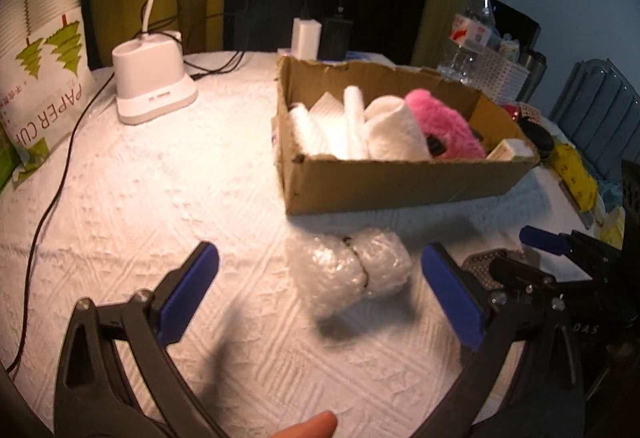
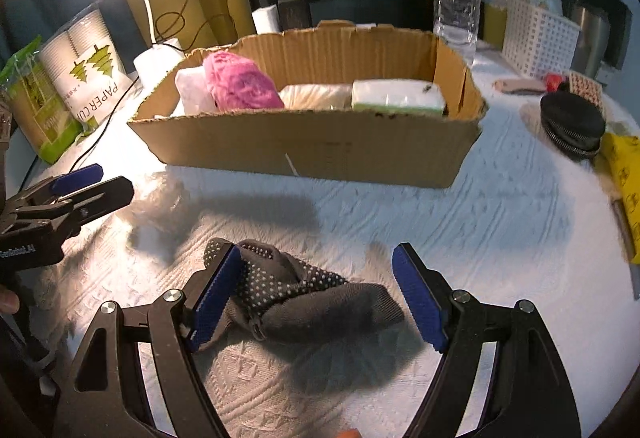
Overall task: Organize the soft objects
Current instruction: 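Grasp the bubble-wrapped item with the left gripper while the right grasps the grey glove, then carry the bubble-wrapped item and grey glove over the box with both grippers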
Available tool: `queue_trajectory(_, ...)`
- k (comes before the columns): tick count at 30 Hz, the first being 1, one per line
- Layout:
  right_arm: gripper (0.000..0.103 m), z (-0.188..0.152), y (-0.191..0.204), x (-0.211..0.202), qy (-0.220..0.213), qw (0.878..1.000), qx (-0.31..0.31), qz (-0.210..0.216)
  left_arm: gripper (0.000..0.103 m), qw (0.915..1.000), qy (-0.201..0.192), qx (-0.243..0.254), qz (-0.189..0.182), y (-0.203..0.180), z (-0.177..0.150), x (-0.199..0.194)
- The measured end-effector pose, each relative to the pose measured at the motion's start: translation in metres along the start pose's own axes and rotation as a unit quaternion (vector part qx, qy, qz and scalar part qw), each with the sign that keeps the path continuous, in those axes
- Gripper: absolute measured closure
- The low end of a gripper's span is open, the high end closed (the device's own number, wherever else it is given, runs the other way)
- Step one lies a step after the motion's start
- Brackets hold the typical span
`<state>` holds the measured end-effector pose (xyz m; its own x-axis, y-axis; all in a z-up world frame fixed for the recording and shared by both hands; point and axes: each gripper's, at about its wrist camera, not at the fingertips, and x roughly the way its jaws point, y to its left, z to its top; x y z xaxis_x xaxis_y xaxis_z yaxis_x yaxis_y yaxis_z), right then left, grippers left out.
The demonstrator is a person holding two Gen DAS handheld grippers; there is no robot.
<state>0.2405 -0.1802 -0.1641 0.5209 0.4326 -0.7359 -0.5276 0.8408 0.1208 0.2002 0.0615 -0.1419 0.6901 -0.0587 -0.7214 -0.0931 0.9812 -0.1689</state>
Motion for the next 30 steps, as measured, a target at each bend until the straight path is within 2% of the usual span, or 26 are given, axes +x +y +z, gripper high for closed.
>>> queue_trajectory(8, 0.023, -0.003, 0.004, 0.006, 0.015, 1.000, 0.010, 0.024, 0.002, 0.9995, 0.029, 0.002, 0.006, -0.001, -0.001, 0.021)
queue_trajectory(10, 0.030, -0.003, 0.005, 0.005, 0.017, 0.999, 0.011, 0.033, 0.002, 0.9993, 0.036, -0.001, 0.006, -0.001, -0.002, 0.025)
queue_trajectory(12, 0.046, -0.002, 0.007, 0.004, 0.019, 0.999, 0.007, 0.042, 0.004, 0.9992, 0.039, 0.000, 0.003, -0.002, -0.003, 0.027)
queue_trajectory(14, 0.051, -0.003, 0.012, 0.002, 0.017, 0.999, -0.003, 0.050, 0.022, 0.9991, 0.041, 0.006, 0.001, -0.004, -0.004, 0.027)
queue_trajectory(17, 0.058, -0.004, 0.017, -0.001, 0.011, 0.999, -0.010, 0.050, 0.039, 0.9991, 0.040, 0.012, -0.006, -0.007, -0.004, 0.024)
queue_trajectory(22, 0.060, -0.002, 0.019, -0.013, -0.002, 0.999, -0.029, 0.045, 0.041, 0.9993, 0.030, 0.017, -0.014, -0.010, -0.003, 0.016)
queue_trajectory(30, 0.060, 0.006, 0.011, -0.037, -0.034, 0.999, -0.022, 0.033, 0.041, 0.9992, -0.001, 0.025, -0.032, -0.017, 0.002, -0.015)
